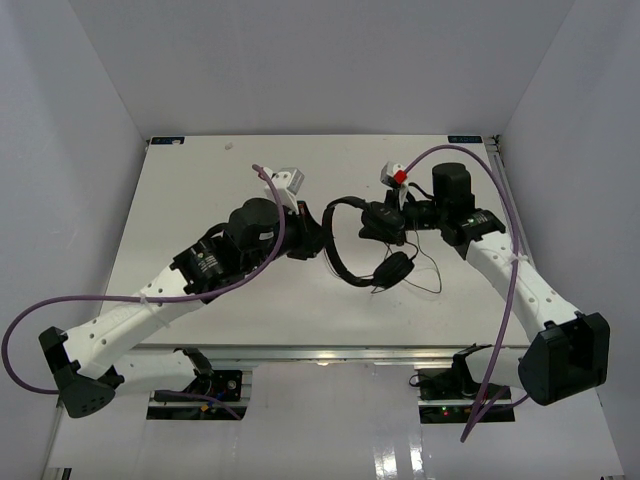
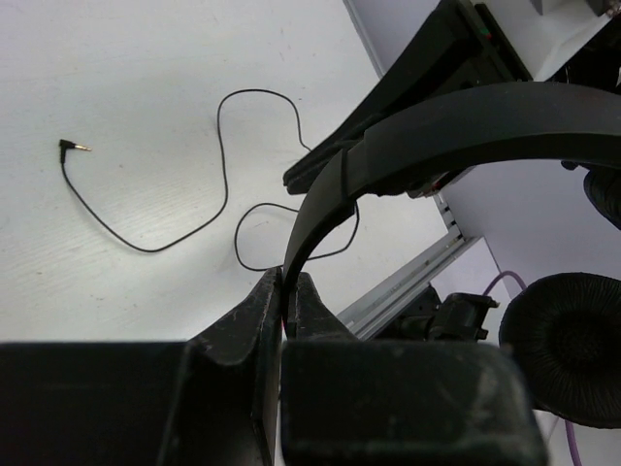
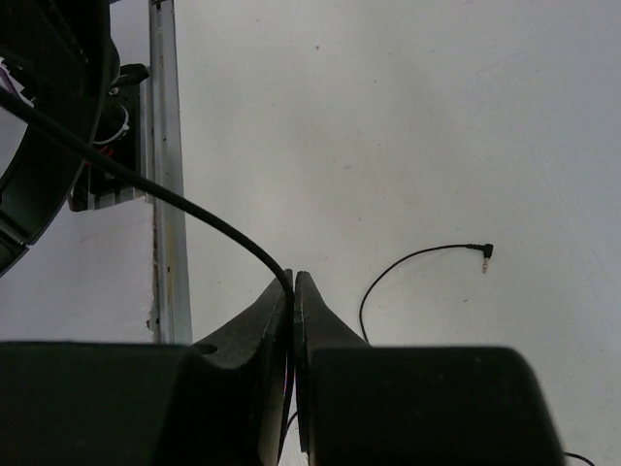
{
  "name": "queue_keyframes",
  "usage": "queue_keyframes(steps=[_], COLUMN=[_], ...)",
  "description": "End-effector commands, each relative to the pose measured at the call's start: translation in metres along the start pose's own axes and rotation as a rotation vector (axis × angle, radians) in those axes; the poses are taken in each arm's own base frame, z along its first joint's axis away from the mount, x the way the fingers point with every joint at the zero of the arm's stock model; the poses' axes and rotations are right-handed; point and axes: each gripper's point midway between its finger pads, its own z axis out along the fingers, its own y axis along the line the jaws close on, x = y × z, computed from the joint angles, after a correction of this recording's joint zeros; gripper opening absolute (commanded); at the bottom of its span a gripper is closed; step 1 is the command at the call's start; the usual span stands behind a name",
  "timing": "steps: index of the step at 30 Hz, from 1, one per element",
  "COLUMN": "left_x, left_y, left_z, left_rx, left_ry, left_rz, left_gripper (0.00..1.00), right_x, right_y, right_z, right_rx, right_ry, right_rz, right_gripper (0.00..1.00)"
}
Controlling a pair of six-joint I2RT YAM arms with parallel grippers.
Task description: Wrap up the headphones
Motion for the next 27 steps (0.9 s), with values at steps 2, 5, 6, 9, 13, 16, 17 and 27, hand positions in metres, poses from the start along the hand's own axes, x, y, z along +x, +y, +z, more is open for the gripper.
queue_keyframes(steps=[2, 5, 6, 9, 13, 16, 17, 27], left_x=[-0.036, -0.045, -0.048, -0.055, -0.06, -0.065, -0.066, -0.087], left_y=[-0.009, -0.006, -0.006, -0.006, -0.008, -0.009, -0.008, -0.002], left_z=[-0.011, -0.011, -0.011, -0.011, -0.009, -0.009, -0.009, -0.009], left_rx=[-0.024, -0.051, -0.053, -0.056, -0.057, -0.061, -0.066, -0.091], left_ry=[-0.107, -0.142, -0.153, -0.185, -0.201, -0.214, -0.219, -0.278], left_rz=[-0.023, -0.033, -0.035, -0.041, -0.045, -0.046, -0.046, -0.055], left_gripper=[0.0, 0.0, 0.0, 0.0, 0.0, 0.0, 0.0, 0.0], right_x=[-0.006, -0.007, -0.006, -0.004, -0.002, 0.002, 0.0, 0.01], right_y=[0.016, 0.023, 0.023, 0.026, 0.031, 0.036, 0.036, 0.044], right_z=[0.001, 0.001, 0.001, 0.001, 0.002, 0.002, 0.002, 0.001], right_rx=[-0.087, -0.125, -0.131, -0.152, -0.188, -0.212, -0.213, -0.238], right_ry=[-0.058, -0.071, -0.073, -0.077, -0.089, -0.089, -0.096, -0.107], right_rz=[-0.005, -0.002, 0.002, 0.006, 0.023, 0.045, 0.032, 0.034], right_gripper=[0.09, 0.09, 0.09, 0.1, 0.12, 0.14, 0.14, 0.19])
